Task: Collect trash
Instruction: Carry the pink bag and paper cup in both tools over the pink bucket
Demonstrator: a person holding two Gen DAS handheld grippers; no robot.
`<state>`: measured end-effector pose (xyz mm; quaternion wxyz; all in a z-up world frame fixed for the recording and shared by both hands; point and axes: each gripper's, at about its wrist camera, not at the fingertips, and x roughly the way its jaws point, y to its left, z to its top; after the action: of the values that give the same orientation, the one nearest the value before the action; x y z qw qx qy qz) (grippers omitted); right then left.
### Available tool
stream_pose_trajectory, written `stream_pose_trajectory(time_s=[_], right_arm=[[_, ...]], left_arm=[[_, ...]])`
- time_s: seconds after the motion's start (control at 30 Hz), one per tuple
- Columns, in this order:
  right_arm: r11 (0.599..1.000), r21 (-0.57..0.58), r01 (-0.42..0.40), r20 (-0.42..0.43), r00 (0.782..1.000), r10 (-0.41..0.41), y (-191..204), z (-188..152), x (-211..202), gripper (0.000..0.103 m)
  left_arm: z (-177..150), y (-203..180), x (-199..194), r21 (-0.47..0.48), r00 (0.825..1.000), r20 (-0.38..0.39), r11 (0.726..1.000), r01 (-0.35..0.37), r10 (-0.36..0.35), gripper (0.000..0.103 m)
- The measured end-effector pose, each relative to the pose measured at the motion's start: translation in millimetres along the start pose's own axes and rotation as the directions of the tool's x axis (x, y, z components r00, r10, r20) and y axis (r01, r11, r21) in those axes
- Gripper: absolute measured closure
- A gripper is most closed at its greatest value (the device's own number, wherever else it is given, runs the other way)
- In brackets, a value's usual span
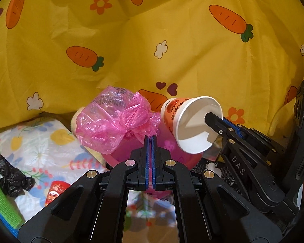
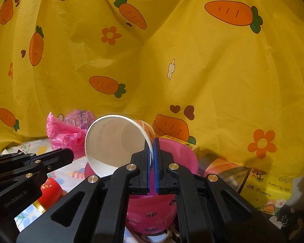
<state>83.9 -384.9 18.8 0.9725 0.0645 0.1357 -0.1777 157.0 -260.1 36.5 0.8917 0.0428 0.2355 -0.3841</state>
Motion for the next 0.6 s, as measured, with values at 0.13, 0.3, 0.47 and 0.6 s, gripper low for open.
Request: stream_pose_trajectory(time_s=[0.13, 0.3, 0.47, 0.6], right_arm=[[1.000, -0.002, 0.018, -0.018, 1.000, -0.018, -4, -2, 12, 0.099], [1.000, -0.001, 0.030, -0.051, 0.998, -0.030, -8, -7, 26, 0.099], [0.999, 0.003, 0.037, -0.076, 0.996, -0.037, -10, -12, 39, 0.099], [0.999, 0.002, 0.042, -0.089, 0.995, -0.042, -11, -13, 47, 0.099]], left_arm=[[-3, 0, 20, -0.006, 1.000, -0.028, 1.000, 0.014, -0.014, 0.102], [-7, 0, 38, -0.015, 0.998, -0.058, 0.999, 0.034, -0.035, 0.102], [-10, 1, 49, -0.023, 0.995, -0.080, 0.998, 0.050, -0.052, 0.102], [-11, 3, 57, -0.032, 0.994, -0.095, 0.998, 0.057, -0.059, 0.102]])
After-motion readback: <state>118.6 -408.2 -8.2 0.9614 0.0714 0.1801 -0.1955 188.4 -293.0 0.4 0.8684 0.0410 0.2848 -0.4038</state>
